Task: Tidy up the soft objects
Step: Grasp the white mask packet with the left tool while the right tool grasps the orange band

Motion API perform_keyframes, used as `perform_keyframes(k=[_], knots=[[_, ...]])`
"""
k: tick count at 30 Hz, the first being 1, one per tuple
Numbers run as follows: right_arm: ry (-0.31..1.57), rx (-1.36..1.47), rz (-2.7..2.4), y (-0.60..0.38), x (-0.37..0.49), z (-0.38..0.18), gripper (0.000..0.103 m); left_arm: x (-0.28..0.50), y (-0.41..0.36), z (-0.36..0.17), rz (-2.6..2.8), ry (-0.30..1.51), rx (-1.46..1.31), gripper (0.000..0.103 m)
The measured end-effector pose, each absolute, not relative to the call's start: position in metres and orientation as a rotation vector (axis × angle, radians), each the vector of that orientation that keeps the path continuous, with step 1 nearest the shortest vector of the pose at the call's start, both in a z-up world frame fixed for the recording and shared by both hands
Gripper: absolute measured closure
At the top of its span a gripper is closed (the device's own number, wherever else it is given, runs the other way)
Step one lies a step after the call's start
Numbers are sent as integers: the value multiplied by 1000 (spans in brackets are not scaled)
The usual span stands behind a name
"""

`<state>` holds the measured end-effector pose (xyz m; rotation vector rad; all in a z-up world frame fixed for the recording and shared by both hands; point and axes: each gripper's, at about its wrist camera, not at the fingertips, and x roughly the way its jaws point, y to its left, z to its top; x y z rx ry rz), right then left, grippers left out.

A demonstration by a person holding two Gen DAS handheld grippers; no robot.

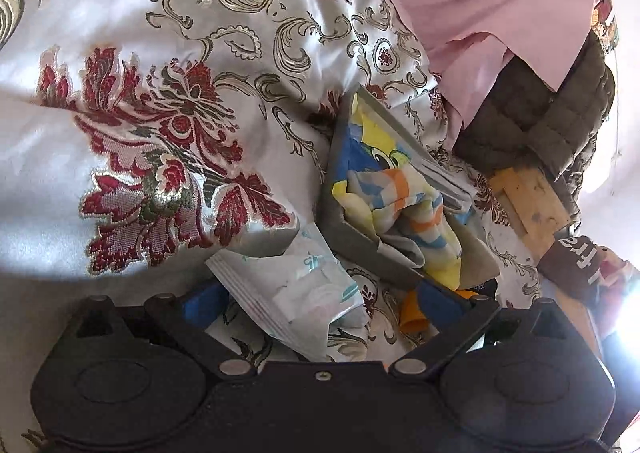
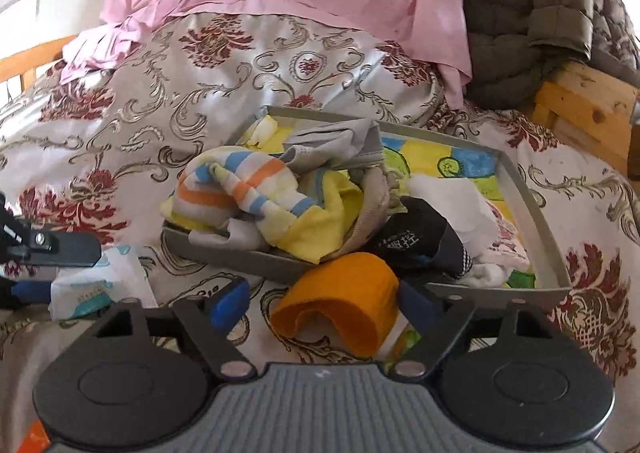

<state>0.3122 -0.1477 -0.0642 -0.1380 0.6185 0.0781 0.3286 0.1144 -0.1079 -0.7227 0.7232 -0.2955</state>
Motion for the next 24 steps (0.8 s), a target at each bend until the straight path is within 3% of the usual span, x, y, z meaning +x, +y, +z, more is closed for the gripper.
perform_keyframes(k=[5,10,18,20,22,24], knots=[[603,-143,99,-147,308,-65,22,328,115,-108,-330,722,-732,7],[606,-143,106,-147,308,-66,33,327,111,-110,-363,735,-732,18],[619,-125,97,-147,311,-66,36,334,115,-115,-355,748,-780,18],[615,-134,83,-145,310,-66,36,338,112,-116,-367,759,-770,25],[616,-146,68,-143,311,-67,39,342,109,-119,-366,786,-757,45],[618,-149,58,-142,312,-67,41,344,111,-123,-360,795,-767,45]])
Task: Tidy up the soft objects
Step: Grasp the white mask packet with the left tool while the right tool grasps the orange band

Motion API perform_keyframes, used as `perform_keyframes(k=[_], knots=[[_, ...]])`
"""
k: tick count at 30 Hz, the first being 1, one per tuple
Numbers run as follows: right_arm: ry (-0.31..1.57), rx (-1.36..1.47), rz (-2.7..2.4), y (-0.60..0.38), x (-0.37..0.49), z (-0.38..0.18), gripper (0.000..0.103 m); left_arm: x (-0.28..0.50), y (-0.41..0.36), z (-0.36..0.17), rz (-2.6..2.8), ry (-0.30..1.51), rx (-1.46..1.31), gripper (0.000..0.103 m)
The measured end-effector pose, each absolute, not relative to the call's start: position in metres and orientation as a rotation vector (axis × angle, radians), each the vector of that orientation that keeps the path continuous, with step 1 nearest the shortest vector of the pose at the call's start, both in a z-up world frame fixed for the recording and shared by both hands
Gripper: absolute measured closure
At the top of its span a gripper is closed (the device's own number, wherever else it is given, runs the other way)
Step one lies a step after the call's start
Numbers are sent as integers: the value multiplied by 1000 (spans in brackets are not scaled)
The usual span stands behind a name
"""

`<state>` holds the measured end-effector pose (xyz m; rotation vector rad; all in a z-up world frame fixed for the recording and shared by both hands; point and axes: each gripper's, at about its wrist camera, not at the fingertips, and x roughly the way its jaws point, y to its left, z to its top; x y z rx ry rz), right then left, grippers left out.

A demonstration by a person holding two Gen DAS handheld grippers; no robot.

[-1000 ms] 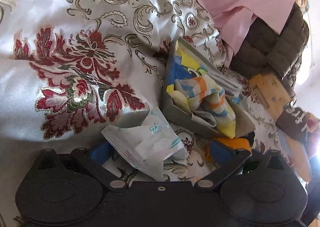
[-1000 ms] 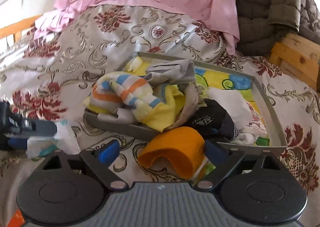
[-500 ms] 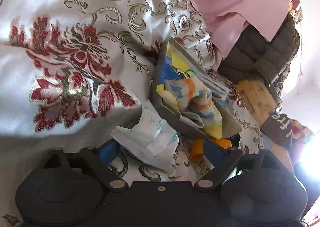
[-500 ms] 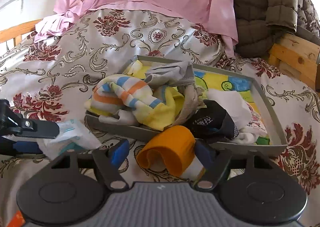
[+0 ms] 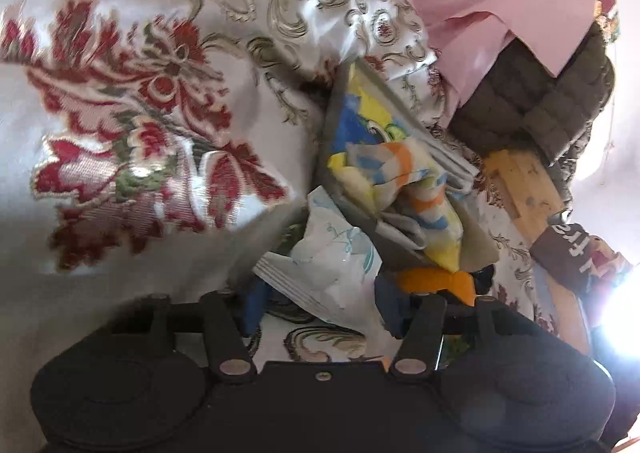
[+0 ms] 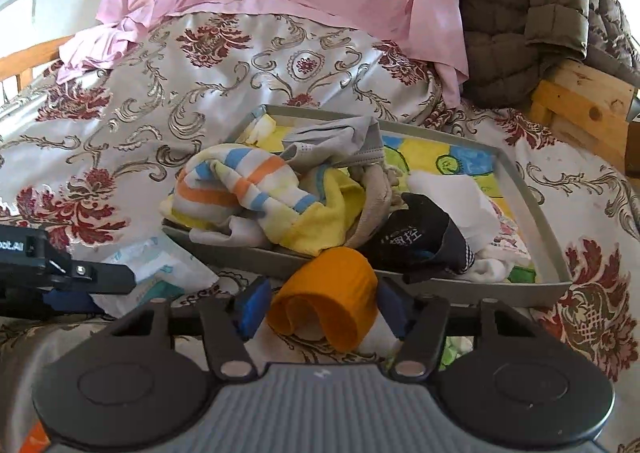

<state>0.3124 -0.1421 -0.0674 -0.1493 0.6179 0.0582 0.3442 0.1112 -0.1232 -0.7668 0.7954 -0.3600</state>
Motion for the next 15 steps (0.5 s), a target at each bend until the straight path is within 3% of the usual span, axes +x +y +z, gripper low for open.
perform_keyframes(k=[6,15], knots=[[619,-150,52,-142,314,-68,46,345,113,-126,-360,793,-788,48],[605,-142,80,-141,309,-69,69,343,111,-125,-347,785,-778,53]])
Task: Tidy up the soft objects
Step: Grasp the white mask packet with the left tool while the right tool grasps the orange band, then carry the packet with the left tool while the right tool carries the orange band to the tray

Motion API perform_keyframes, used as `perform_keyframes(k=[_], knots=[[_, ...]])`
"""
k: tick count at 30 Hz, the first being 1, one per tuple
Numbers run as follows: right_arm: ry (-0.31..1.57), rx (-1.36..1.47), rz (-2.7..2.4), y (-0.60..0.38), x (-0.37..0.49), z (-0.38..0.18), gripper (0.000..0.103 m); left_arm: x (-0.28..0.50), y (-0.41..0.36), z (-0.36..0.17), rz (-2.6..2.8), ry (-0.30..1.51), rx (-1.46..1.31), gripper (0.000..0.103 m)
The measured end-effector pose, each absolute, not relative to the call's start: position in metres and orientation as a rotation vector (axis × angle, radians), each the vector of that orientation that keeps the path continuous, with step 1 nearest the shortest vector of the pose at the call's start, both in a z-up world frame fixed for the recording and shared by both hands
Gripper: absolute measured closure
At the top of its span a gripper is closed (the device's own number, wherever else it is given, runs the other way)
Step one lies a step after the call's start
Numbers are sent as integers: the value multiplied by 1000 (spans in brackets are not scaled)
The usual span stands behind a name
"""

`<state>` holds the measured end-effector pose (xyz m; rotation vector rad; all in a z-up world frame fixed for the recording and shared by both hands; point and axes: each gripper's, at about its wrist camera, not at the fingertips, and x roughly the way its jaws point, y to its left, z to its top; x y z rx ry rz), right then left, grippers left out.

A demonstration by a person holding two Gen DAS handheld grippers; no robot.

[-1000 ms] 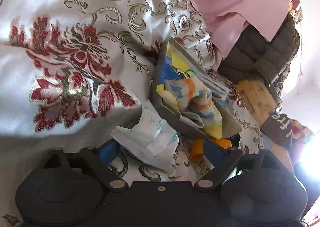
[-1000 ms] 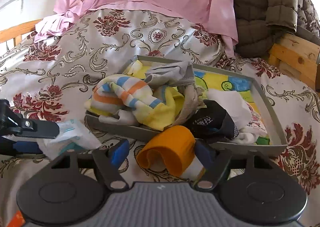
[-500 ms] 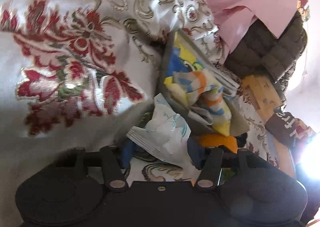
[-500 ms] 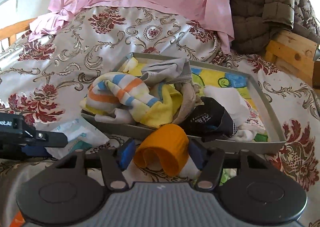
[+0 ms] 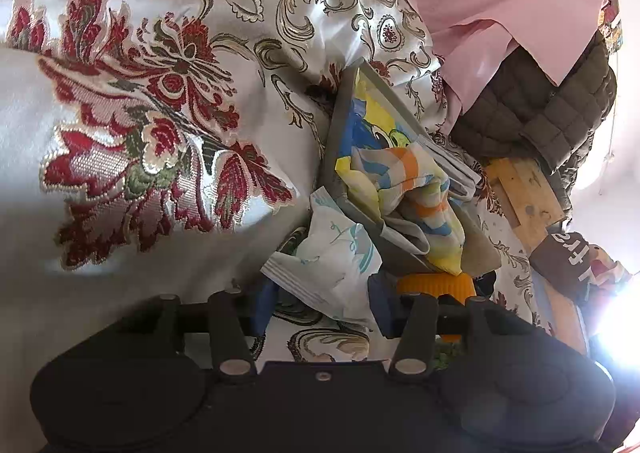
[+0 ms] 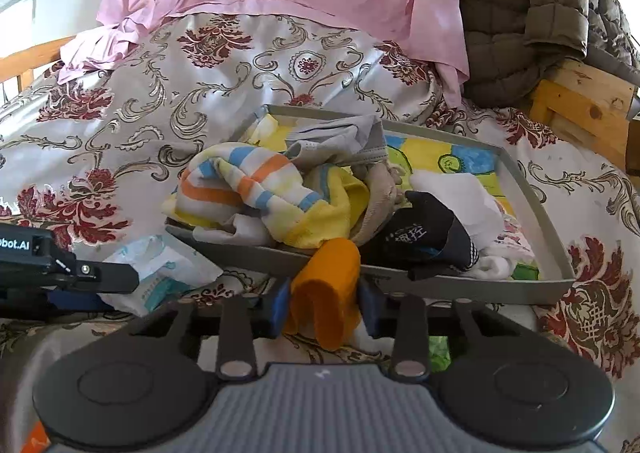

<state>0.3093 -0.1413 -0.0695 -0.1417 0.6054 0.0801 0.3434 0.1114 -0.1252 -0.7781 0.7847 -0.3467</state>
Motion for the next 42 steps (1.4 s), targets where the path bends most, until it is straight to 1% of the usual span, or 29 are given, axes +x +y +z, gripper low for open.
perform_keyframes(k=[3,6,7,15,21,29,37,42], knots=[[606,-124,100,-142,307,-71,76,343,111,-124,-341,781,-771,54],[609,-126,111,-138,304,-70,80,342,109,-122,-329,778,-767,55],[606,-126,116,-137,303,-69,80,341,108,-121,-326,778,-764,56],[569,-88,144,-138,278,-50,81,326,99,-106,-319,755,-728,56],[523,-44,150,-147,253,-28,81,307,95,-85,-334,706,-716,56],[430,30,154,-164,222,4,80,268,93,-39,-350,597,-664,56],[324,99,147,-193,202,30,80,232,69,4,-378,460,-547,56],[244,94,135,-213,202,35,79,234,49,25,-397,423,-528,56]])
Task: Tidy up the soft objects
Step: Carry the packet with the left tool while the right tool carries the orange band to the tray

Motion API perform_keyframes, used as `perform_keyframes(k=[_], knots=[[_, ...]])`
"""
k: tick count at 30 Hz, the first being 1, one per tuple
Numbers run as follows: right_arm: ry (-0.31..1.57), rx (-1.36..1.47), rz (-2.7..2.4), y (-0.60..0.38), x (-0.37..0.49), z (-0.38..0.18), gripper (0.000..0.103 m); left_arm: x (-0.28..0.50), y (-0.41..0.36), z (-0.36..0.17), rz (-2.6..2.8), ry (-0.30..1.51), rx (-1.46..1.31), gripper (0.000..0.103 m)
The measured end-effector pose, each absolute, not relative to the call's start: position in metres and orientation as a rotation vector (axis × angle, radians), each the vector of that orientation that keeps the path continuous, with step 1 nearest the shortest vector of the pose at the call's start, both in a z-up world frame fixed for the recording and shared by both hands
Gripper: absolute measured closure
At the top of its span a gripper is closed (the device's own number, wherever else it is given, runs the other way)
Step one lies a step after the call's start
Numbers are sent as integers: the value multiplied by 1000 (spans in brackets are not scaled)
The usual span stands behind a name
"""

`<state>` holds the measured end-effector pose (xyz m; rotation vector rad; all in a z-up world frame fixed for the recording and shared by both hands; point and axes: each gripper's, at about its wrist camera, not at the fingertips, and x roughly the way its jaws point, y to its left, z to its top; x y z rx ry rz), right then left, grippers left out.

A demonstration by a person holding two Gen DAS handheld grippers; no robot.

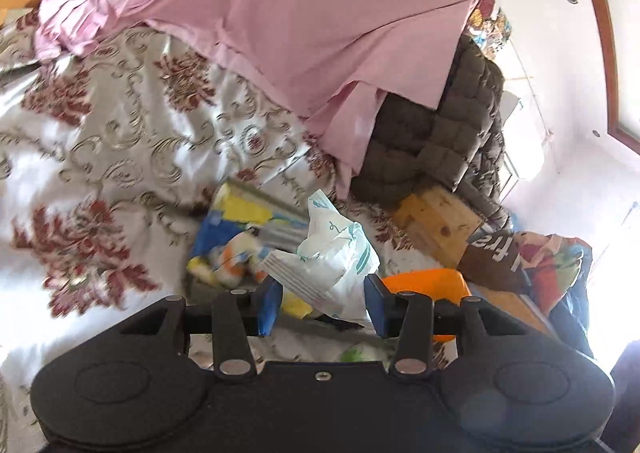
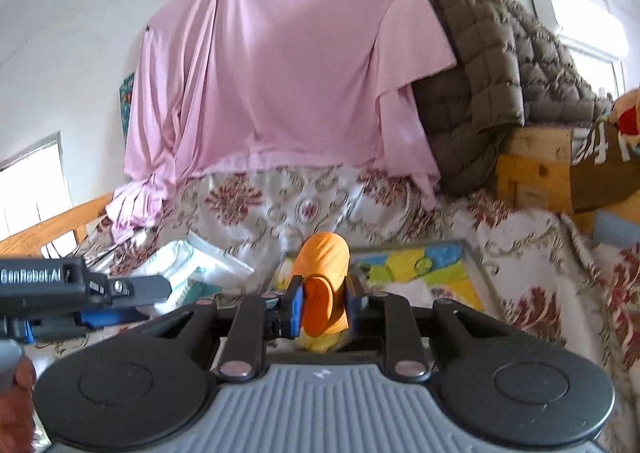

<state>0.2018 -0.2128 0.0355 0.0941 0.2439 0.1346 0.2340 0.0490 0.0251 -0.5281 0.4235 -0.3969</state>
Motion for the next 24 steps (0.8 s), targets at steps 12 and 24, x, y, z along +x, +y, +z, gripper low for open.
perform_keyframes(k=[12,24], knots=[[214,332,51,-294,295,16,78,332,-24,46,-444,405,-436,56],[387,573,15,-348,367,-31,77,434,-83,23,-447,510,-384,55]])
